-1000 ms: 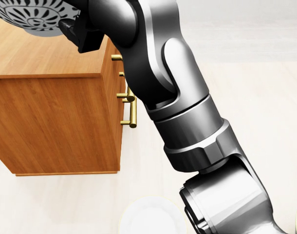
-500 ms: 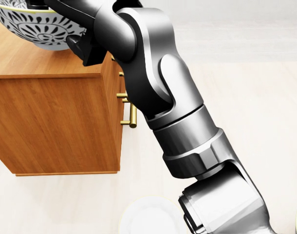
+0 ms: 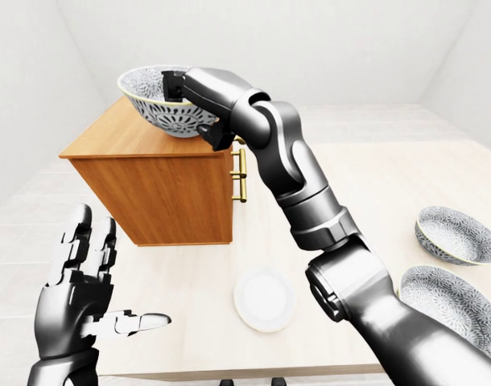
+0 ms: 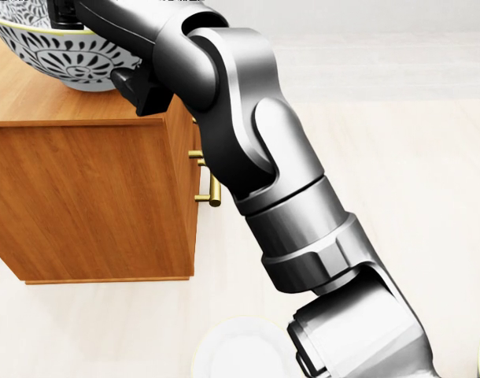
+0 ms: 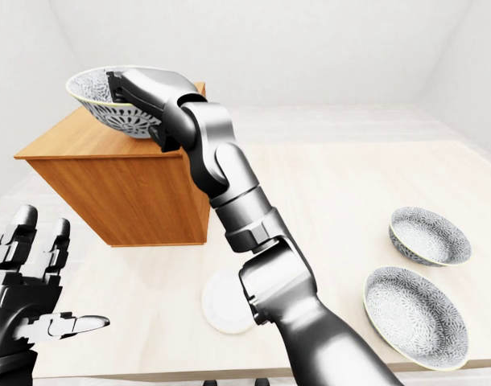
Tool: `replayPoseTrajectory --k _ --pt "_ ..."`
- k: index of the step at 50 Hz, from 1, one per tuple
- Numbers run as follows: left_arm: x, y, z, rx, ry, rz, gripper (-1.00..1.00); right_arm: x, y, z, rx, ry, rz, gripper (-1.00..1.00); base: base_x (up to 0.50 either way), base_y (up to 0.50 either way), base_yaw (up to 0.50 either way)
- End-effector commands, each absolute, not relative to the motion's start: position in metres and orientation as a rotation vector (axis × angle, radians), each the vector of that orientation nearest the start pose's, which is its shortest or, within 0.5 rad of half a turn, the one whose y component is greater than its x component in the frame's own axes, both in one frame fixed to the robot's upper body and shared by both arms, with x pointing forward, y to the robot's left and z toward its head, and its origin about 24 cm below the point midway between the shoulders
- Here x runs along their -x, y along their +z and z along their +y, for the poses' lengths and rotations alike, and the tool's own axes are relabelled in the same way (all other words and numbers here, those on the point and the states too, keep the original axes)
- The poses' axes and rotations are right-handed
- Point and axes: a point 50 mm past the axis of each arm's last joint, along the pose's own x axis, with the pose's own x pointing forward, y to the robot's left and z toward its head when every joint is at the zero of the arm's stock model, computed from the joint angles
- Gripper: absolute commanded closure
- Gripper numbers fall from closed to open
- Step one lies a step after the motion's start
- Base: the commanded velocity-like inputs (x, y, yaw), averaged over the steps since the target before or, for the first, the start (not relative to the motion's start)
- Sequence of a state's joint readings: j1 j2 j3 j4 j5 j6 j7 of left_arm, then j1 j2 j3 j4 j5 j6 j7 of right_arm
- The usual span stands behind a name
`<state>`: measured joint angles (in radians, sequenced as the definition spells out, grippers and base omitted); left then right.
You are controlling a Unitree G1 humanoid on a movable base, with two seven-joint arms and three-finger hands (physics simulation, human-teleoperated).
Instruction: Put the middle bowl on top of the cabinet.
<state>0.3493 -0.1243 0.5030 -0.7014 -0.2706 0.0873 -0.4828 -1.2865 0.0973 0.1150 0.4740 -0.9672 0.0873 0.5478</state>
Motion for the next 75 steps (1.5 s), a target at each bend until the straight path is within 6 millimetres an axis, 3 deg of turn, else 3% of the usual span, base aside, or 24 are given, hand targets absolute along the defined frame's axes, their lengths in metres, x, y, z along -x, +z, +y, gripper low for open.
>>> replayPoseTrajectory --k 1,10,35,37,38,39,41,42,57,66,70,75 --pt "-0.146 0.124 0.232 0.032 0.057 -0.325 -1.0 -0.349 0.313 0.026 1.215 0.475 -0.574 0.96 0.0 0.0 0.0" --pt "-0.147 0.125 0.231 0.029 0.055 -0.331 -1.0 -0.348 0.315 0.026 1.222 0.472 -0.579 0.61 0.0 0.0 0.0" --pt "-0.147 0.127 0.229 0.021 0.054 -0.335 -1.0 -0.346 0.322 0.024 1.244 0.461 -0.588 0.18 0.0 0.0 0.0" --pt "-0.148 0.125 0.229 0.024 0.054 -0.327 -1.0 -0.345 0.323 0.024 1.246 0.459 -0.592 -0.27 0.0 0.0 0.0" --pt "-0.148 0.125 0.229 0.024 0.053 -0.327 -1.0 -0.345 0.323 0.024 1.246 0.459 -0.592 -0.27 0.0 0.0 0.0" --pt "-0.148 0.124 0.229 0.025 0.053 -0.323 -1.0 -0.345 0.322 0.024 1.247 0.46 -0.592 -0.62 0.0 0.0 0.0" --pt "-0.148 0.123 0.229 0.026 0.052 -0.319 -1.0 -0.345 0.322 0.024 1.248 0.46 -0.592 -0.74 0.0 0.0 0.0" --pt "-0.147 0.123 0.229 0.027 0.053 -0.319 -1.0 -0.345 0.322 0.024 1.247 0.459 -0.591 -0.99 0.0 0.0 0.0" --pt "-0.15 0.122 0.231 0.03 0.057 -0.315 -1.0 -0.35 0.317 0.022 1.234 0.455 -0.572 -1.0 0.0 0.0 0.0" --pt "-0.15 0.122 0.233 0.031 0.062 -0.315 -1.0 -0.344 0.333 0.02 1.24 0.446 -0.611 -1.0 0.0 0.0 0.0" --pt "-0.15 0.124 0.235 0.029 0.069 -0.328 -1.0 -0.338 0.351 0.013 1.242 0.419 -0.647 -1.0 0.0 0.0 0.0" --pt "-0.149 0.126 0.237 0.027 0.075 -0.338 -1.0 -0.336 0.358 0.001 1.272 0.39 -0.645 -1.0 0.0 0.0 0.0"
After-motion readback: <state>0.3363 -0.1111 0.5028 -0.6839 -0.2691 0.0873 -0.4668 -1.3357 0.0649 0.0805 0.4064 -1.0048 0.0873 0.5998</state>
